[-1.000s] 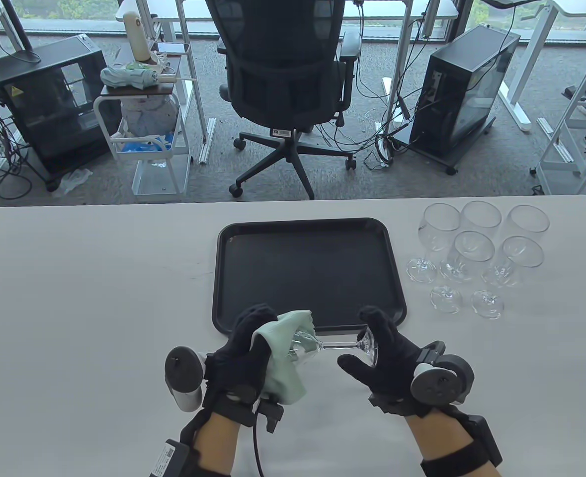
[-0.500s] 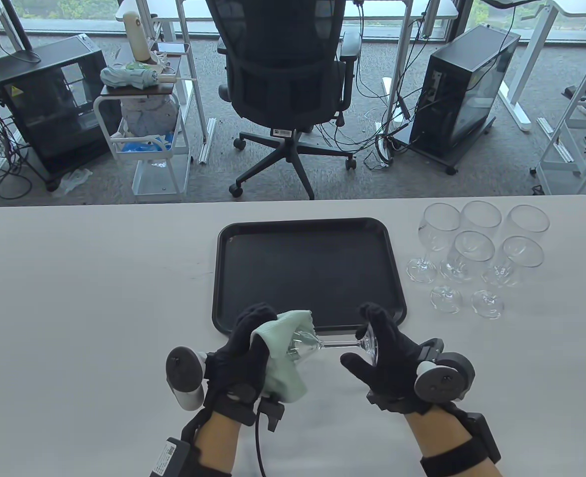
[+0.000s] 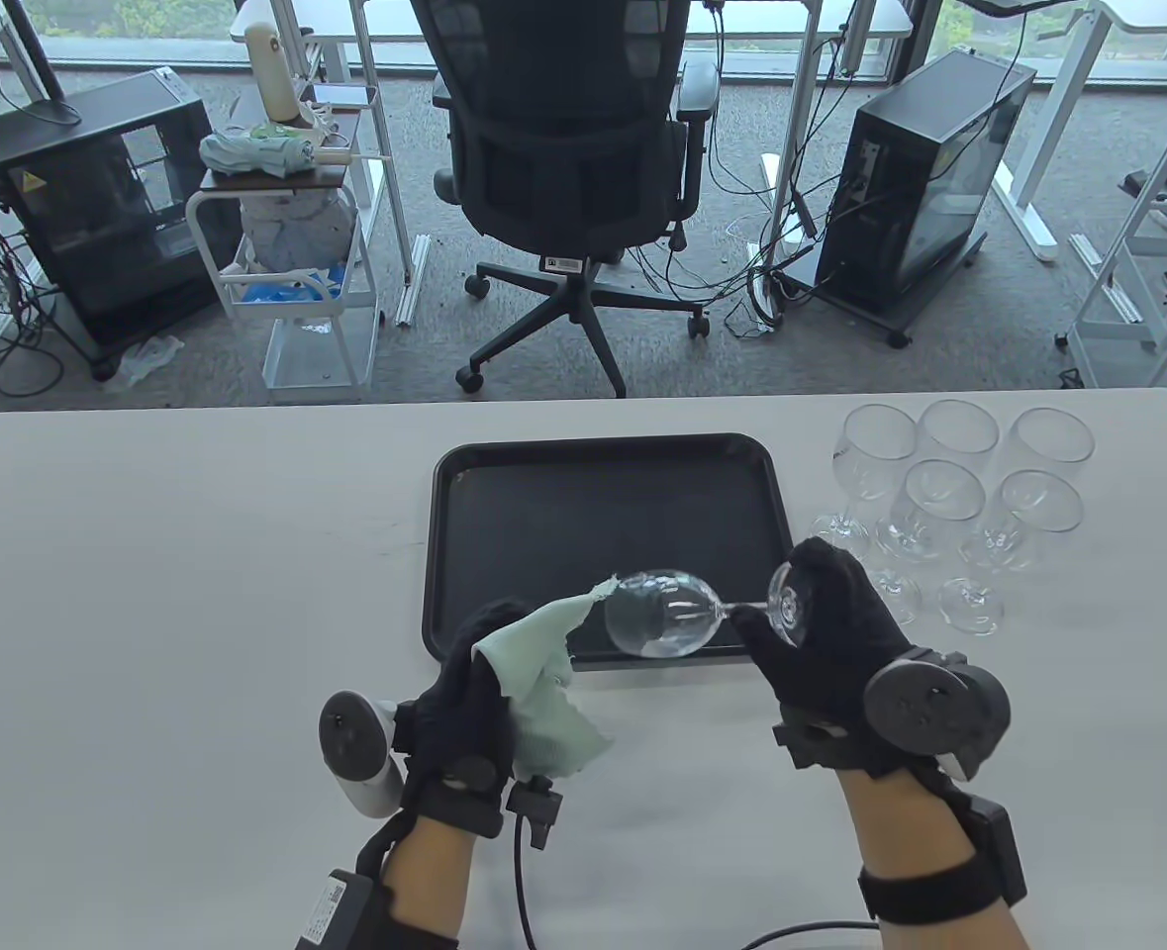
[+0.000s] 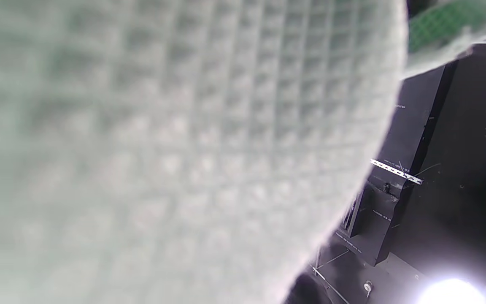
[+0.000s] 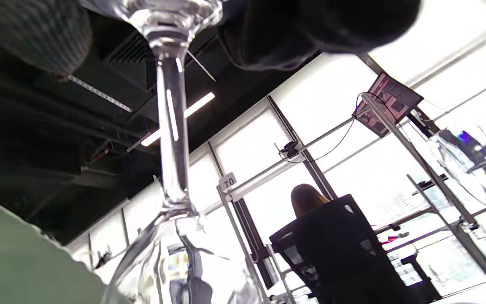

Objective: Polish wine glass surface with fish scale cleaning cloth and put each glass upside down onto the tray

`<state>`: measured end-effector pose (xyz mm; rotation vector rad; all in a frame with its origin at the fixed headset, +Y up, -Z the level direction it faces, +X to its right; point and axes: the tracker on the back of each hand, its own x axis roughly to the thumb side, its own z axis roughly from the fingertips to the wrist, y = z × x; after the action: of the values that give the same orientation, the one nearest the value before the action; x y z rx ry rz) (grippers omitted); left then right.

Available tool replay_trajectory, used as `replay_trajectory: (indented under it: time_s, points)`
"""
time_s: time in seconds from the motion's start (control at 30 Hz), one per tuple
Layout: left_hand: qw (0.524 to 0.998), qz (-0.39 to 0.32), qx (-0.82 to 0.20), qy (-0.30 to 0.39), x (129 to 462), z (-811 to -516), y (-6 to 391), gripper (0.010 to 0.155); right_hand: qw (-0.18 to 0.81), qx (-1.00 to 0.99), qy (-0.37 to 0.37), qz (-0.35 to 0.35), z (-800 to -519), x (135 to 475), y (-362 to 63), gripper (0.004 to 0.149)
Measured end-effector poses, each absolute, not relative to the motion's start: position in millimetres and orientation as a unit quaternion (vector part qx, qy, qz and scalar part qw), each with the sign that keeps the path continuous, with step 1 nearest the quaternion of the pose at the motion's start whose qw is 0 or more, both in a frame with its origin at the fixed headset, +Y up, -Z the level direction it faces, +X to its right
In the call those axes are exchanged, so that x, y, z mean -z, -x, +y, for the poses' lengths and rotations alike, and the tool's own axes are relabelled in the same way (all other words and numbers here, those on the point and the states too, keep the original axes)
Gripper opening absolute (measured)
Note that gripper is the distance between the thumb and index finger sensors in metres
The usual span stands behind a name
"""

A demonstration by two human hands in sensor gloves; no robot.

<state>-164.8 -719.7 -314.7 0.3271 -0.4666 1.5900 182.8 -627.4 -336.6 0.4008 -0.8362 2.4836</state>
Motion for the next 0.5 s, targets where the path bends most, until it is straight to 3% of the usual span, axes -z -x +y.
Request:
replay_trajectory:
  time_s: [0.1, 0.23, 0.37, 0.5]
  points:
    - [0.665, -0.202, -0.703, -0.147, 314, -720, 166, 0.055, 0.103, -0.94, -0.144, -0.29, -620, 385, -149, 0.081]
    - [0.664, -0.2, -0.705, -0.147, 314, -719, 166, 0.055, 0.02, -0.966, -0.08, -0.245, -624, 442, -131, 0.08]
    - [0.661, -0.199, -0.708, -0.146, 316, -719, 168, 0.055, 0.024, -0.977, -0.012, -0.21, -634, 482, -131, 0.079]
    - [0.66, -0.198, -0.71, -0.146, 316, -719, 169, 0.055, 0.03, -0.979, 0.007, -0.202, -642, 502, -128, 0.078]
